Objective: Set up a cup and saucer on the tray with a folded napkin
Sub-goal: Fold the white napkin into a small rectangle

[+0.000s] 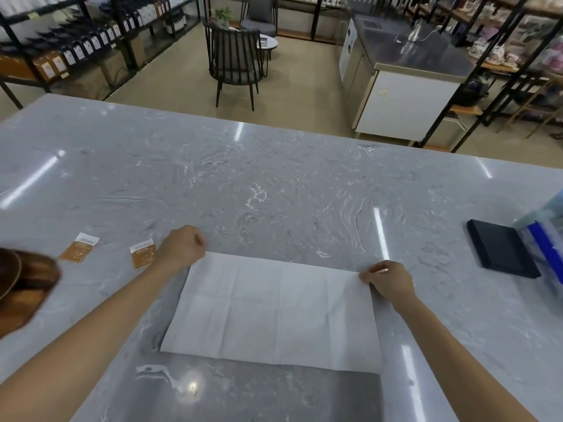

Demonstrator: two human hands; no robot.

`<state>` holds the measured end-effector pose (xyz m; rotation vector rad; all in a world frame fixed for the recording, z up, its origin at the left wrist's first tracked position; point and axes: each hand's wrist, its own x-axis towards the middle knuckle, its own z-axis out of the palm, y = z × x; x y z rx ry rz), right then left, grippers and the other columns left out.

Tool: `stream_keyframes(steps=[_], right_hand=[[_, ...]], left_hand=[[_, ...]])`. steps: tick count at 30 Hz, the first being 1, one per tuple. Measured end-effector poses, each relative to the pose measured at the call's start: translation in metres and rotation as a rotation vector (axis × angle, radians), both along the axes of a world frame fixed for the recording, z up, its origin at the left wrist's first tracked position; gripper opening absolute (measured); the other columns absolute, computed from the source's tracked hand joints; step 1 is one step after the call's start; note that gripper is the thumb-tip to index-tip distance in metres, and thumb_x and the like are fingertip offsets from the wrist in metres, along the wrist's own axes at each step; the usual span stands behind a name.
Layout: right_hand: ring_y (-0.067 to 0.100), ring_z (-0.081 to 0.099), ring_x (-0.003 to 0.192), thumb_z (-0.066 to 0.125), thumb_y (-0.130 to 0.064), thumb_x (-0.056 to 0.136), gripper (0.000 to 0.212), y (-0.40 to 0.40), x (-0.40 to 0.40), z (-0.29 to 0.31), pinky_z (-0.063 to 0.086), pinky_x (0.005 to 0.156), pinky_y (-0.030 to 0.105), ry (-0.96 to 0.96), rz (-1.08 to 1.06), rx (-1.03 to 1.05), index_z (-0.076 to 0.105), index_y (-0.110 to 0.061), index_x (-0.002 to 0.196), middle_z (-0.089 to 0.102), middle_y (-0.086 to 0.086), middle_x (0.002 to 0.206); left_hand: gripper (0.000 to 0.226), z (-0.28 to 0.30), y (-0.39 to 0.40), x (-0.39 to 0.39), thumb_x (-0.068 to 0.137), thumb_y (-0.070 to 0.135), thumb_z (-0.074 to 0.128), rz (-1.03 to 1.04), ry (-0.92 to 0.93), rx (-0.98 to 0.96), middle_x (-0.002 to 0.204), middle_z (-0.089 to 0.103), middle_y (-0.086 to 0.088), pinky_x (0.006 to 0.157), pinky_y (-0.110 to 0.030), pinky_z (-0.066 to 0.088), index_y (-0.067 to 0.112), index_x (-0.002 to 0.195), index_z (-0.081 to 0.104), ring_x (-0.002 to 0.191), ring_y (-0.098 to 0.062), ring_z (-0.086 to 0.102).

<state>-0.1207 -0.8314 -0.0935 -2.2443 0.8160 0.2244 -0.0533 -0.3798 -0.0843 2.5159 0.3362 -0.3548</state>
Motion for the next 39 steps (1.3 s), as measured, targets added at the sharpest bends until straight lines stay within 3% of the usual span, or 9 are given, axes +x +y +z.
stream_keyframes(steps=[4,6,9,12,14,16,21,28,39], right_hand=[[0.027,0.067,0.088,0.062,-0.021,0.088,0.014,0.039,-0.015,0.006,0.052,0.073,0.033,-0.095,0.164,-0.285,0.068,-0.022,0.1,0.07,0.004,0.099],[0.028,0.065,0.099,0.061,-0.021,0.094,0.016,0.075,-0.028,0.003,0.052,0.078,0.036,-0.262,0.329,-0.311,0.068,-0.018,0.108,0.067,0.006,0.109],[0.03,0.059,0.122,0.056,-0.025,0.1,0.032,0.14,-0.048,-0.006,0.052,0.096,0.039,-0.405,0.577,-0.312,0.066,-0.011,0.128,0.065,0.01,0.132],[0.031,0.04,0.146,0.045,-0.024,0.104,0.047,0.195,-0.058,-0.023,0.033,0.121,0.041,-0.409,0.743,-0.336,0.051,-0.006,0.147,0.047,0.015,0.155],[0.025,0.022,0.155,0.034,-0.024,0.106,0.053,0.218,-0.063,-0.034,0.014,0.127,0.037,-0.34,0.786,-0.335,0.035,-0.008,0.157,0.03,0.011,0.166],[0.02,0.013,0.157,0.03,-0.023,0.107,0.055,0.228,-0.069,-0.045,0.006,0.127,0.035,-0.301,0.772,-0.347,0.024,-0.011,0.16,0.021,0.006,0.169],[0.017,0.012,0.157,0.027,-0.033,0.109,0.056,0.223,-0.077,-0.053,0.005,0.127,0.038,-0.304,0.736,-0.453,0.021,-0.016,0.161,0.019,0.0,0.169],[0.015,-0.002,0.158,0.017,-0.057,0.103,0.071,0.174,-0.101,-0.06,0.007,0.128,0.043,-0.202,0.638,-0.495,0.003,-0.022,0.163,0.001,-0.007,0.171],[0.017,-0.003,0.158,0.015,-0.06,0.1,0.075,0.094,-0.127,-0.057,0.003,0.129,0.043,-0.11,0.496,-0.532,-0.002,-0.022,0.163,-0.003,-0.004,0.171]], left_hand=[[0.021,0.003,-0.039,-0.032,0.088,0.013,0.061,-0.256,-0.171,0.27,0.114,0.07,-0.004,0.087,-0.038,0.054,0.02,0.103,0.074,0.112,-0.03,0.06],[0.022,-0.005,-0.059,-0.056,0.092,0.023,0.062,-0.378,-0.291,0.204,0.121,0.067,-0.004,0.092,-0.037,0.05,0.017,0.109,0.074,0.12,-0.029,0.056],[0.039,-0.024,-0.085,-0.091,0.1,0.033,0.051,-0.485,-0.307,0.123,0.149,0.053,-0.001,0.115,-0.037,0.035,0.017,0.133,0.065,0.145,-0.025,0.039],[0.052,-0.042,-0.095,-0.109,0.105,0.037,0.033,-0.525,-0.222,0.161,0.167,0.023,0.003,0.127,-0.035,0.011,0.021,0.154,0.039,0.157,-0.018,0.01],[0.057,-0.05,-0.092,-0.116,0.105,0.032,0.029,-0.568,-0.198,0.208,0.17,0.003,0.005,0.128,-0.036,0.002,0.021,0.161,0.019,0.157,-0.016,-0.004],[0.06,-0.055,-0.089,-0.121,0.106,0.031,0.026,-0.596,-0.203,0.256,0.17,-0.008,0.007,0.128,-0.036,-0.003,0.022,0.162,0.005,0.156,-0.015,-0.012],[0.065,-0.058,-0.087,-0.128,0.099,0.042,0.001,-0.558,-0.26,0.35,0.17,0.0,0.008,0.127,-0.042,0.004,0.023,0.161,0.006,0.157,-0.017,-0.006],[0.068,-0.068,-0.049,-0.134,0.103,0.052,0.023,-0.429,-0.291,0.335,0.17,0.009,0.004,0.127,-0.045,0.012,0.019,0.161,0.012,0.158,-0.021,0.005],[0.073,-0.07,-0.037,-0.138,0.101,0.056,0.021,-0.398,-0.306,0.357,0.17,0.011,0.0,0.127,-0.043,0.012,0.016,0.161,0.012,0.157,-0.022,0.008]])
